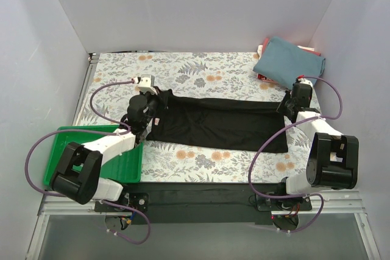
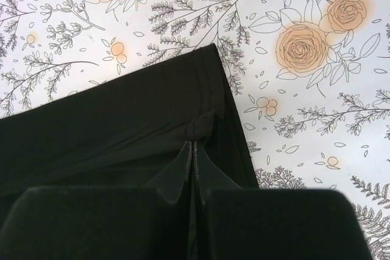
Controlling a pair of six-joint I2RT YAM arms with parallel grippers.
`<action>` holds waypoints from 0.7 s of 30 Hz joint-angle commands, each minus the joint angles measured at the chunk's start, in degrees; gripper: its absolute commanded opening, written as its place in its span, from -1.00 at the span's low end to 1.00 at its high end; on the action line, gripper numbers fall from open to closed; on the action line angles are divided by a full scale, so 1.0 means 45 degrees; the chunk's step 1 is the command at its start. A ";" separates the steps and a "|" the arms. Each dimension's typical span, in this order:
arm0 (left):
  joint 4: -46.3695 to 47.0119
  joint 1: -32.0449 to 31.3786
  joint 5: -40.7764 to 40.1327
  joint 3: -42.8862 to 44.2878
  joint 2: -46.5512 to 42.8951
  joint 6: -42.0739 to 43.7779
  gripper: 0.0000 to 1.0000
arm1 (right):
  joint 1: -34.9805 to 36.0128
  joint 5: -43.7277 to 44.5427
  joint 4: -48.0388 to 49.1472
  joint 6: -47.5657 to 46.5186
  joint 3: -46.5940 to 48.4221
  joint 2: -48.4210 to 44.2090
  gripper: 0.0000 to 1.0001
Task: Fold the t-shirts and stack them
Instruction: Fold the tshirt
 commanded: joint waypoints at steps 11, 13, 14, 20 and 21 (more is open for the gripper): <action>-0.1290 -0.1059 -0.1479 -0.1698 -0.1788 -0.0349 -1.00 | 0.0031 0.0844 0.0711 0.0491 -0.1592 -0.1495 -0.97; -0.1310 -0.1176 -0.1655 -0.1934 -0.1984 -0.0525 -1.00 | 0.0031 0.0884 0.0827 0.0570 -0.1886 -0.1807 -0.97; -0.1387 -0.1274 -0.1714 -0.2051 -0.2081 -0.0564 -1.00 | 0.0031 0.0942 0.0866 0.0609 -0.1984 -0.1906 -0.97; -0.1702 -0.1509 -0.2123 -0.2987 -0.3077 -0.1169 -1.00 | 0.0031 0.1411 0.0867 0.0726 -0.2649 -0.2511 -0.97; -0.1681 -0.1529 -0.2086 -0.3086 -0.3291 -0.1228 -1.00 | 0.0031 0.1431 0.0905 0.0784 -0.2727 -0.2531 -0.97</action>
